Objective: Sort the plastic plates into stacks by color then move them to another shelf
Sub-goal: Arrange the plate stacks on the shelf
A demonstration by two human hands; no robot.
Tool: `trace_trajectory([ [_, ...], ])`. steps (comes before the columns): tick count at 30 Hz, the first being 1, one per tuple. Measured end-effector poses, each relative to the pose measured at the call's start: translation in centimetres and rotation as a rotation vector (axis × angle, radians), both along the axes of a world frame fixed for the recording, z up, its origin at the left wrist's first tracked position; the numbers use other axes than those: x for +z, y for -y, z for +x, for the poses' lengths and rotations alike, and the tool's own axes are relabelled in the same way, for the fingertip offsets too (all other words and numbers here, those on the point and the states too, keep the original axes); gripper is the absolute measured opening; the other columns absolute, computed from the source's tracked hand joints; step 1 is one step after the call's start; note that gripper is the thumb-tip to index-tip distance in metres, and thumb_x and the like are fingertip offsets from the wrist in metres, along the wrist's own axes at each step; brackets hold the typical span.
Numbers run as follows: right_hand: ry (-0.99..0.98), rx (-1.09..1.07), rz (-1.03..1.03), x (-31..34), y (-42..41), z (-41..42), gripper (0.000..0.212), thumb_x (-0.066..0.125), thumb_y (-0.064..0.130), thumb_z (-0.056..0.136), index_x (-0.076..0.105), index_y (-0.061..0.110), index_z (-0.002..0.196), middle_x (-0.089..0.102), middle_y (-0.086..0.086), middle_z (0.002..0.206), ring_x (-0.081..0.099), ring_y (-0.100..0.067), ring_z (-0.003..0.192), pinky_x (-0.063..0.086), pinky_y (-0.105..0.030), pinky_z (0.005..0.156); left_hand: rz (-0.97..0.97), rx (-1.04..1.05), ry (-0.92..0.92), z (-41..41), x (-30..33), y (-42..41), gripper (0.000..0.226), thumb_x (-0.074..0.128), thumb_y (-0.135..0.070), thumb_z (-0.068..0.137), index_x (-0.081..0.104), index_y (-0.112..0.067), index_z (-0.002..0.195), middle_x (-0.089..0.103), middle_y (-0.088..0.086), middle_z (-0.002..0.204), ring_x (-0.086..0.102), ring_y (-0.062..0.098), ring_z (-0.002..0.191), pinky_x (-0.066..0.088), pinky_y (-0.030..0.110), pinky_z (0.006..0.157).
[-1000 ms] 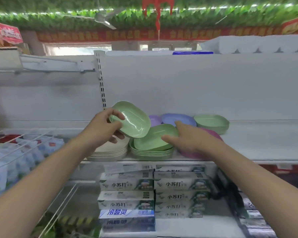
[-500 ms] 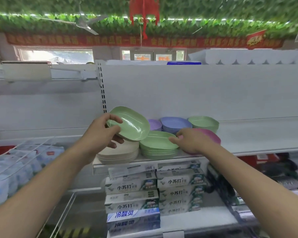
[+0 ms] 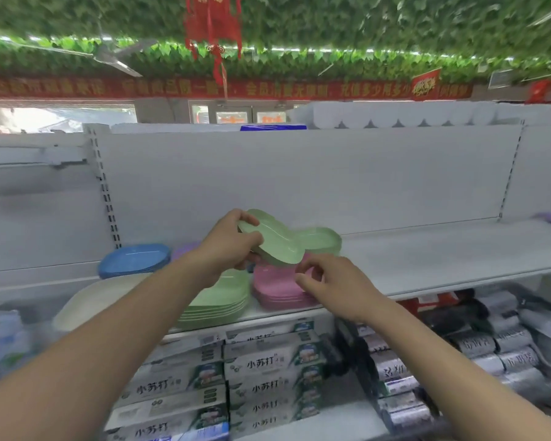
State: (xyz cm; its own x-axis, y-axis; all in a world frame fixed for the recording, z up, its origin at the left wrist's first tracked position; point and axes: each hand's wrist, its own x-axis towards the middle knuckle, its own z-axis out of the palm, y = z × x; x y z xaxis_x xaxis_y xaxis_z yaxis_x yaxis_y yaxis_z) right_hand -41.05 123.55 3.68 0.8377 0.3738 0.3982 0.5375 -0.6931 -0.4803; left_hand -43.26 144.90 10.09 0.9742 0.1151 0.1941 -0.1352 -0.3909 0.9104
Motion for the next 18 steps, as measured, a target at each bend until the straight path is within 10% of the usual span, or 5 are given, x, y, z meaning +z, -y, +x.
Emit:
trace_trajectory([
  [12, -0.012, 0.244, -0.004, 0.8, 14.2, 12.5, 0.014, 0.062, 0.038, 0.099, 0.073, 0.030, 0.099, 0.061, 0.013, 0.093, 0.059, -0.007, 0.084, 0.051, -0.029, 0.082, 0.168, 0.248, -0.064, 14.9, -1.6, 11.5, 0.034, 0.062, -0.012, 0.092, 0.054, -0.016, 0.124, 0.066, 0.011, 0.086, 0.064, 0.020, 0.061, 0.045, 0.027, 0.055],
  [18, -0.041, 0.323, 0.018, 0.4, 17.1, 16.4, 0.014, 0.060, 0.041, 0.099, 0.072, 0.034, 0.099, 0.059, 0.015, 0.096, 0.059, -0.006, 0.086, 0.052, -0.028, 0.084, 0.762, 0.349, -0.259, 17.1, -3.4, 11.7, 0.068, 0.064, -0.047, 0.092, 0.040, -0.015, 0.147, 0.056, 0.013, 0.139, 0.056, 0.030, 0.122, 0.045, 0.037, 0.100],
])
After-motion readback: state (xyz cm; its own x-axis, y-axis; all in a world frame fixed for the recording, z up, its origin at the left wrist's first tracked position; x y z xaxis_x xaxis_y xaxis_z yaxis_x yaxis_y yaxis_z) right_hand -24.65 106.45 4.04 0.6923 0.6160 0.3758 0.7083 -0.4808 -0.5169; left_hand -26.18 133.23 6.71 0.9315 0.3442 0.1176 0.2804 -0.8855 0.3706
